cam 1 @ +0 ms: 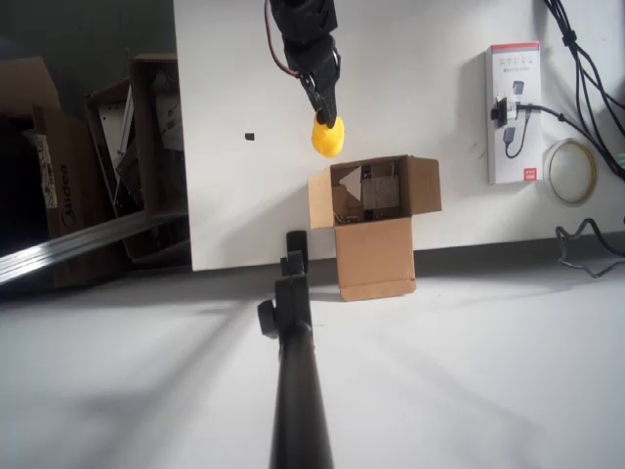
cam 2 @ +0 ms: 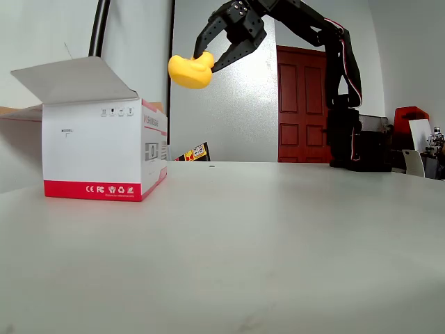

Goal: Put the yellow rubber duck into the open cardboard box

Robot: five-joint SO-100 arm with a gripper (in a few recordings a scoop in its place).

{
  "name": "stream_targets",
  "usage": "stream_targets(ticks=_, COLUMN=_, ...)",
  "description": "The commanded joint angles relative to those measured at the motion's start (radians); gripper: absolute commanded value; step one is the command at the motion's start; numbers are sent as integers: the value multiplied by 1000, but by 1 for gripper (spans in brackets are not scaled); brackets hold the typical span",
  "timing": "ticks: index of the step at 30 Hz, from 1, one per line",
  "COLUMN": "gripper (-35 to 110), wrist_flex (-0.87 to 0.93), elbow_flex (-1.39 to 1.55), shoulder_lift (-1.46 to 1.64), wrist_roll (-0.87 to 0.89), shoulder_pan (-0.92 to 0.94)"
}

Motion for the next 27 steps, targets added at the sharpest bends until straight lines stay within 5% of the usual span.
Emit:
stream_targets(ticks=1, gripper=5, wrist_flex=-3, elbow_flex=-127, shoulder_lift=-55, wrist_roll=3, shoulder_pan=-12)
stream_targets(ticks=27, gripper=5, wrist_flex=-176, elbow_flex=-256, shoulder_lift=-250, wrist_roll=31, shoulder_pan=-34)
